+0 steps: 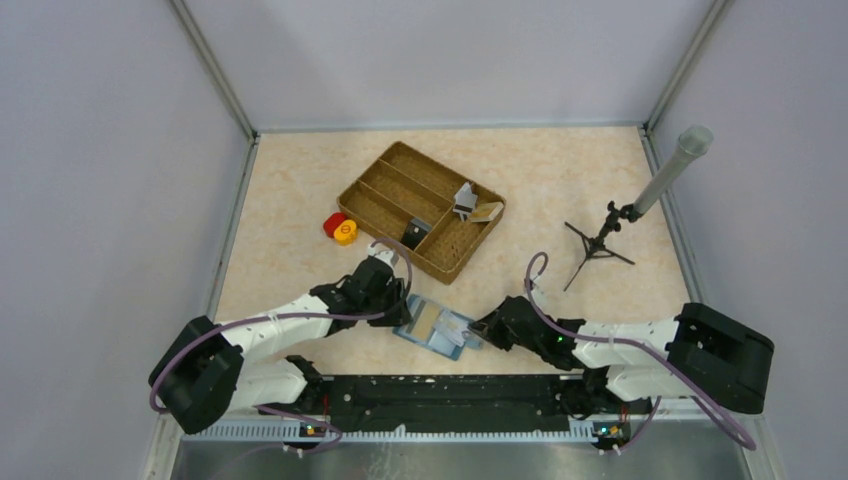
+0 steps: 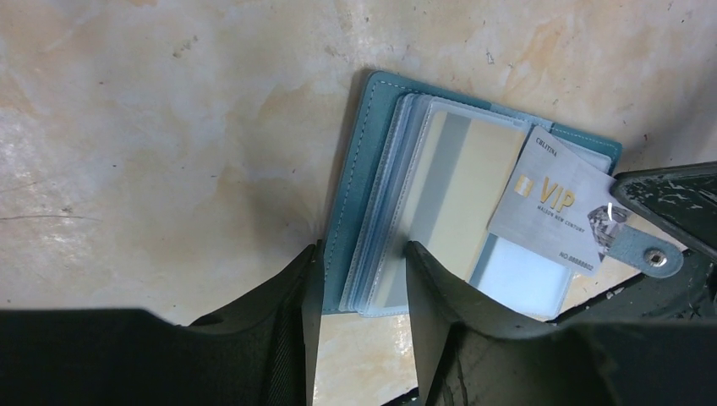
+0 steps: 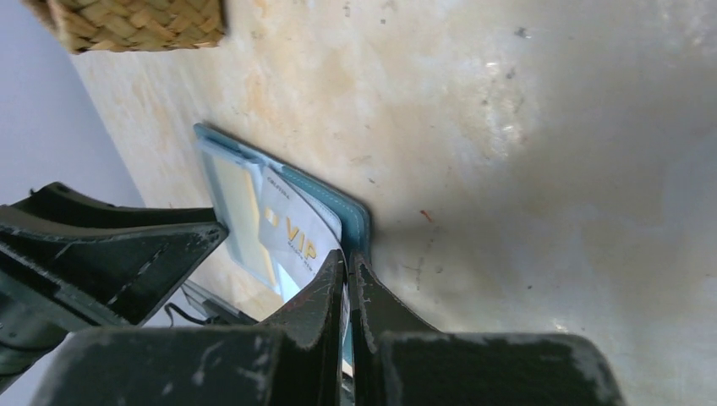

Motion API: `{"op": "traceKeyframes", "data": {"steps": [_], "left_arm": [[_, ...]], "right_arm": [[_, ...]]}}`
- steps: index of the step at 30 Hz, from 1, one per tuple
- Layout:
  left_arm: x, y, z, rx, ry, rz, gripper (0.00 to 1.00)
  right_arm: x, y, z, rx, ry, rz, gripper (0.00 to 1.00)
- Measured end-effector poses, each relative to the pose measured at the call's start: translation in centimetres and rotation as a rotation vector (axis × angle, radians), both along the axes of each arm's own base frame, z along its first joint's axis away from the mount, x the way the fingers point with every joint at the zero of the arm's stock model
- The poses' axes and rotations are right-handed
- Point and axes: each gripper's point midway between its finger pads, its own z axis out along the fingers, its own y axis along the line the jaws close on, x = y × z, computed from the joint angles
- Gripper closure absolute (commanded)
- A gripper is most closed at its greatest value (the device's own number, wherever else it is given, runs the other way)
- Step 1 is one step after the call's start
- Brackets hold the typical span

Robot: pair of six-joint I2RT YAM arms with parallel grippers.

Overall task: Put the credit cards into the card holder
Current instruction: Insert the credit card into the card holder.

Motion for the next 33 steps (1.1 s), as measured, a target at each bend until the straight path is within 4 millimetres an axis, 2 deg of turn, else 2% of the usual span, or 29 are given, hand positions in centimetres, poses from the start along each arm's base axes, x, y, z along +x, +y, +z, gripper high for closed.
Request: {"op": "traceKeyframes", "data": {"steps": [3, 18, 23, 29, 33], "left_arm": [[-0.2, -0.2, 0.0, -0.008, 0.006, -0.001, 0.57], [-2.5, -1.2, 0.0, -0.084, 0.05, -0.003, 0.59], [-2.8, -1.5, 0.0, -0.097, 0.06, -0.001, 0.59], [-3.0, -1.6, 0.0, -0.104, 0.068, 0.007, 0.6], [-3.0, -1.7, 0.0, -0.106, 0.071, 0.008, 0.6]], "right_arm": [[-0.2, -0.1, -0.8, -0.019, 0.019, -0.003, 1.0], [0.4, 1.0, 0.0, -0.023, -0.029, -0.015, 1.0], [0.3, 0.5, -0.1, -0.045, -0.037, -0.033, 1.0], [0.4, -0.6, 1.2, -0.045, -0.063, -0.075, 1.0], [0.3, -0.9, 0.8, -0.067, -0.06, -0.081, 1.0]]}}
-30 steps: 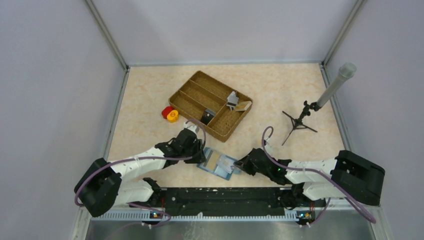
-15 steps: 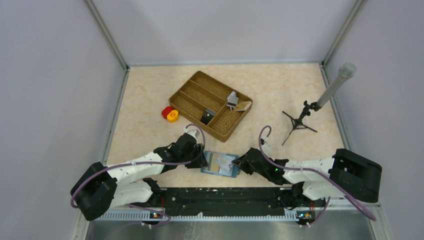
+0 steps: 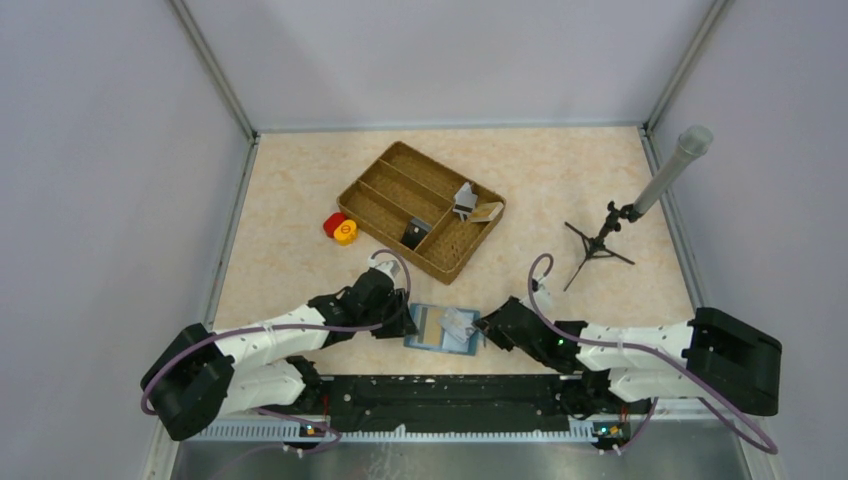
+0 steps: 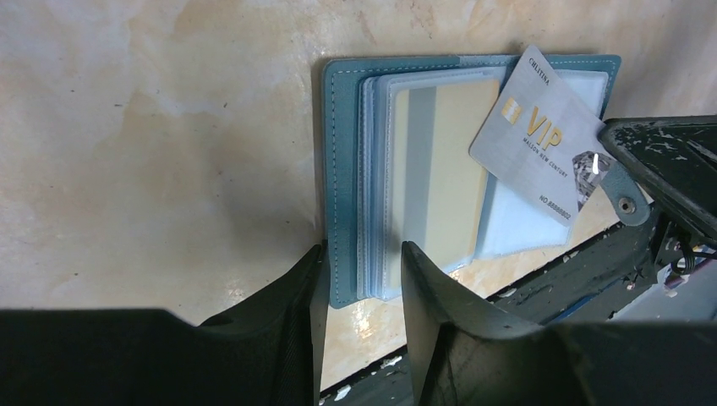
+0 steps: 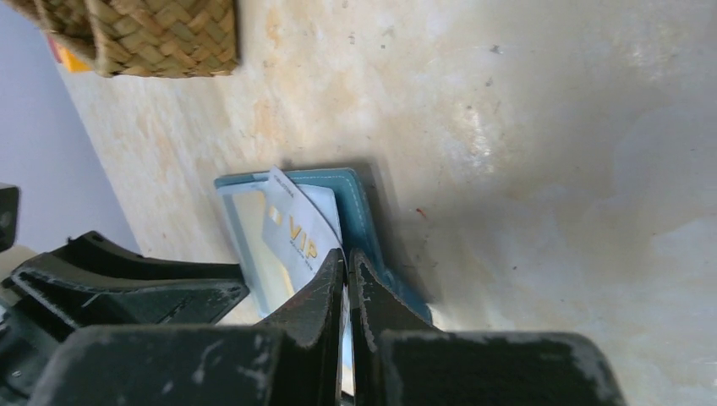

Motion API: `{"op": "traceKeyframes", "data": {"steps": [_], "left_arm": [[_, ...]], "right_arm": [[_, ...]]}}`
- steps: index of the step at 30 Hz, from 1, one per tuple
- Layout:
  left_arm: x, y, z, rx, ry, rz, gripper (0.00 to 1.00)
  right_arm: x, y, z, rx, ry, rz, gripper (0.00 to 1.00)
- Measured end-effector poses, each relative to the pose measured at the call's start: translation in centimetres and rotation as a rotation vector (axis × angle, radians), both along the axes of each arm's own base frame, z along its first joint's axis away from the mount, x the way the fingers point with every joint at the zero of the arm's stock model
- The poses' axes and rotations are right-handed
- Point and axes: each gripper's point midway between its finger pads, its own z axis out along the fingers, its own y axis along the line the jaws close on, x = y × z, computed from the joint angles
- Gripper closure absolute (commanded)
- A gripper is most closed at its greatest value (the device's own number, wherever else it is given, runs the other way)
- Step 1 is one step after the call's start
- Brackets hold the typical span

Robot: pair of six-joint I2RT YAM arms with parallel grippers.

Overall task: Put the credit cards into the card holder
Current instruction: Insert the credit card into the card holder.

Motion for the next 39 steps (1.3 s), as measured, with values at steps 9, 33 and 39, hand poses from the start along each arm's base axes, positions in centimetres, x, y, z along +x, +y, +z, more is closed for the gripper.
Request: {"op": "traceKeyframes", "data": {"steps": [9, 33, 39], "left_arm": [[-0.1, 0.0, 0.0, 0.001, 0.0, -0.001, 0.6], [0.0, 0.1, 0.0, 0.003, -0.001, 0.001, 0.6], [0.0, 0.1, 0.0, 0.003, -0.001, 0.001, 0.6]], "right_arm": [[-0.4, -0.2, -0.3, -0.057, -0.001, 0.007, 1.0], [-0.8, -1.0, -0.1, -0.117, -0.026, 0.014, 1.0], [-0.6, -0.3, 0.8, -0.156, -0.058, 0.035, 1.0]]}}
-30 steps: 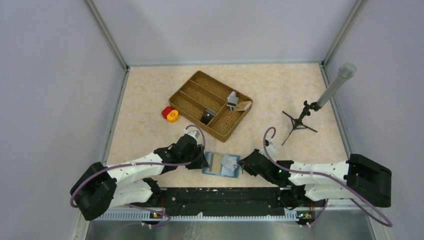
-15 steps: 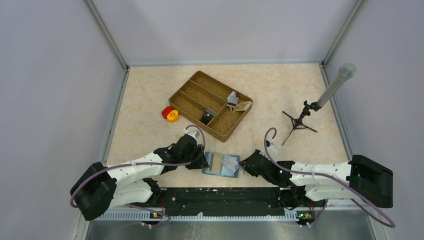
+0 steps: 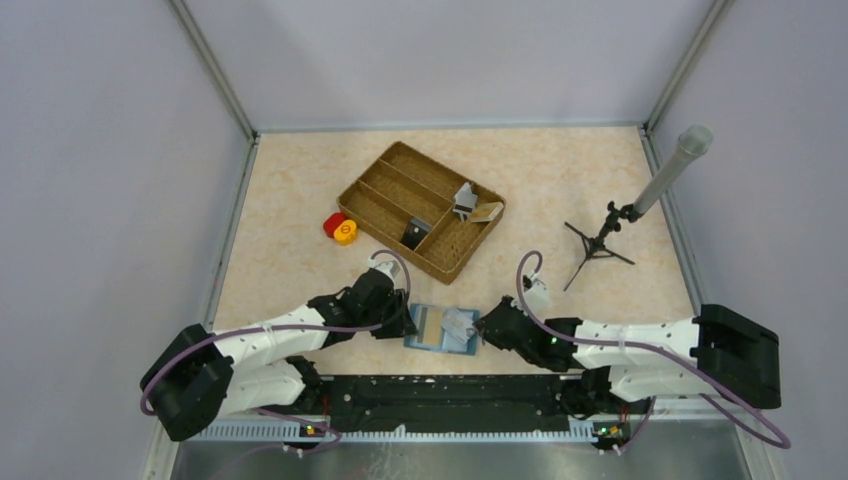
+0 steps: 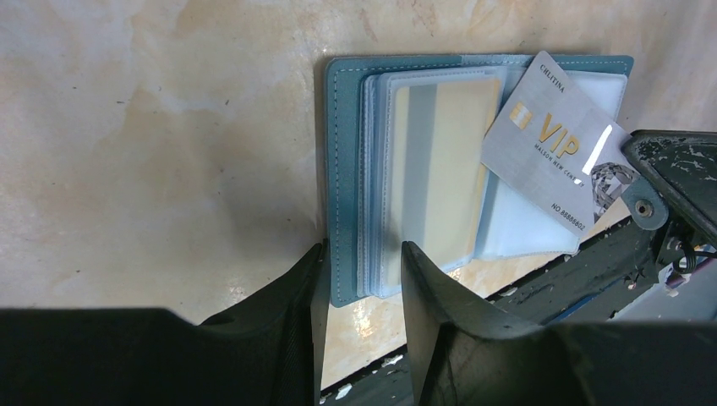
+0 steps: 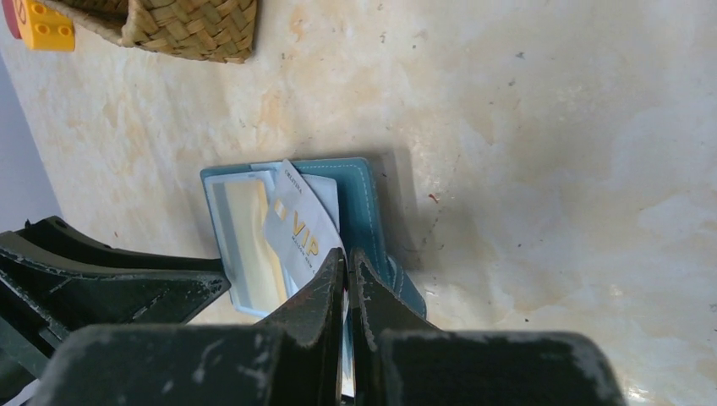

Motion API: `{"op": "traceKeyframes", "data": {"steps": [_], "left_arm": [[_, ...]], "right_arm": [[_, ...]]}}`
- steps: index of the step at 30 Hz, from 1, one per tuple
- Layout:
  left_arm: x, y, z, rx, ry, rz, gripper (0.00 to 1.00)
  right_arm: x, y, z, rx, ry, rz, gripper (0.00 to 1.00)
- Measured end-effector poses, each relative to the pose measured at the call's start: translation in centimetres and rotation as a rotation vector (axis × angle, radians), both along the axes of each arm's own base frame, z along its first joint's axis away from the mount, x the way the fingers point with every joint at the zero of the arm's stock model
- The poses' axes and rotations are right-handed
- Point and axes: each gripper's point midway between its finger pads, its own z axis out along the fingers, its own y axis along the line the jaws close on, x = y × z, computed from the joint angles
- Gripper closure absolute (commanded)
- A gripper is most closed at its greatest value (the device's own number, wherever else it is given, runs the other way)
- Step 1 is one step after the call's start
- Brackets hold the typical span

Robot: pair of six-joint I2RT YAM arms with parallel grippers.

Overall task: Put the credit cards into the card holder
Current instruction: Insert the credit card into the card holder.

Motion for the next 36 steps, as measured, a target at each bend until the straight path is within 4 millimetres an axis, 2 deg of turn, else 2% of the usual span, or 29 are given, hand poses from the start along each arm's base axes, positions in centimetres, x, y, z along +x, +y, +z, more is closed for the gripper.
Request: {"op": "traceKeyframes", "data": {"steps": [7, 24, 30, 36], "left_arm": [[0.0, 0.0, 0.0, 0.0, 0.0, -0.001, 0.6], [-0.1, -0.1, 0.0, 0.0, 0.0, -0.005, 0.6], [-0.1, -0.1, 0.0, 0.001, 0.001, -0.005, 0.6], [-0.1, -0.1, 0.0, 0.0, 0.001, -0.005, 0.6]], "right_arm": [[0.2, 0.5, 0.3, -0.059, -0.022, 0.02, 1.0], [0.3, 0.1, 0.7, -0.126, -0.064, 0.016, 1.0], [0.7, 0.9, 1.4, -0.144, -0.09, 0.027, 1.0], [0.7, 1.0, 1.0, -0.163, -0.09, 0.035, 1.0]]}}
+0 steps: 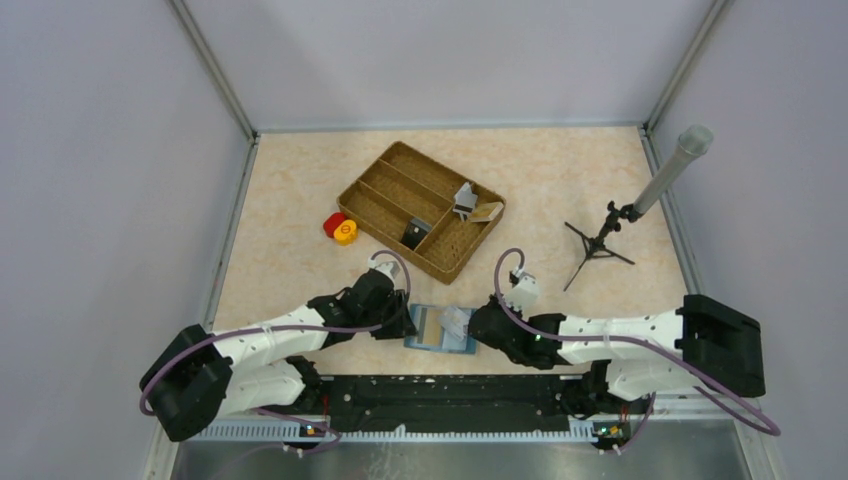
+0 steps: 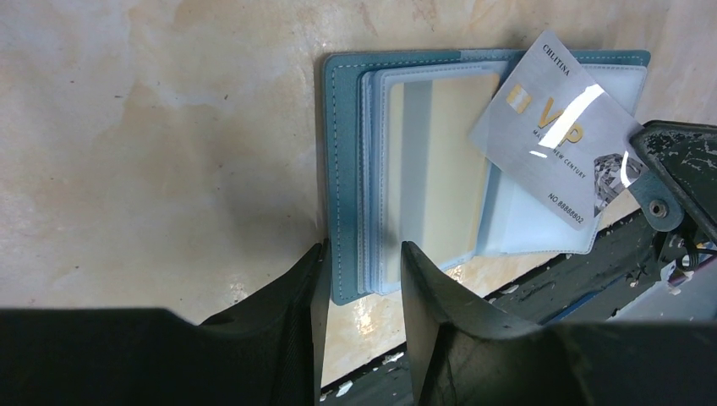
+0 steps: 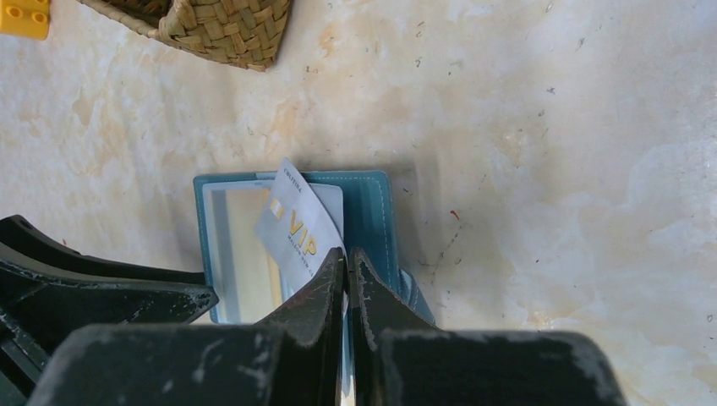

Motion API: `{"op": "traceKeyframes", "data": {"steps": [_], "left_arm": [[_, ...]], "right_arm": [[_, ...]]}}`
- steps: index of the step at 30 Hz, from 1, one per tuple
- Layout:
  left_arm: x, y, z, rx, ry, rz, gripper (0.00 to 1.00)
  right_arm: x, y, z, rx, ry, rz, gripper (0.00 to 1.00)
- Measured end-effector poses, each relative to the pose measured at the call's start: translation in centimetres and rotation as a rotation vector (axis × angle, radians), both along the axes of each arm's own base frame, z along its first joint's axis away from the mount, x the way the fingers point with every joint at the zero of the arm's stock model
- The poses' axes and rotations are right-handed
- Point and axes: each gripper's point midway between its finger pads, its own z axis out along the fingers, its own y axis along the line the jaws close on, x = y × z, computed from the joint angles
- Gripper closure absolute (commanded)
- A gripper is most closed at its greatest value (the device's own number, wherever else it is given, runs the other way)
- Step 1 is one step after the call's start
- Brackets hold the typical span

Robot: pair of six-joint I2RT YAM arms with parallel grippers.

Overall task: Put the credit cards into the card holder
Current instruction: Insert the credit card into the card holder.

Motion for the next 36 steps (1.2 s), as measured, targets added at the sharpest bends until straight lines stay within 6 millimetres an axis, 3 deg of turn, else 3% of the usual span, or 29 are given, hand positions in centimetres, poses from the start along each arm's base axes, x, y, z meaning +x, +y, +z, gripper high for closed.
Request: {"op": "traceKeyframes", "data": {"steps": [15, 20, 28, 33, 36], "left_arm": [[-0.3, 0.1, 0.1, -0.002, 0.007, -0.005, 0.6], [-0.3, 0.0, 0.3, -0.008, 0.006, -0.009, 0.6], [-0.7, -0.1, 0.4, -0.018, 0.016, -0.02, 0.59], [-0.8, 0.0, 0.3, -0.014, 0.023, -0.023, 0.59], [-0.9, 0.1, 0.3, -0.01, 0.027, -0.023, 0.59]], "right_arm": [[-0.8, 1.2, -1.1, 0.018, 0.053, 0.037, 0.99], [-1.3, 1.6, -1.1, 0.031, 0.075, 0.058, 0.76], [-2.1, 1.6, -1.4, -0.009, 0.088, 0.139, 0.5], [-1.6, 0.9, 0.3, -0.088, 0.053, 0.2, 0.41], [-0.7, 1.0, 2.0, -0.104, 0.009, 0.26, 0.45]]}}
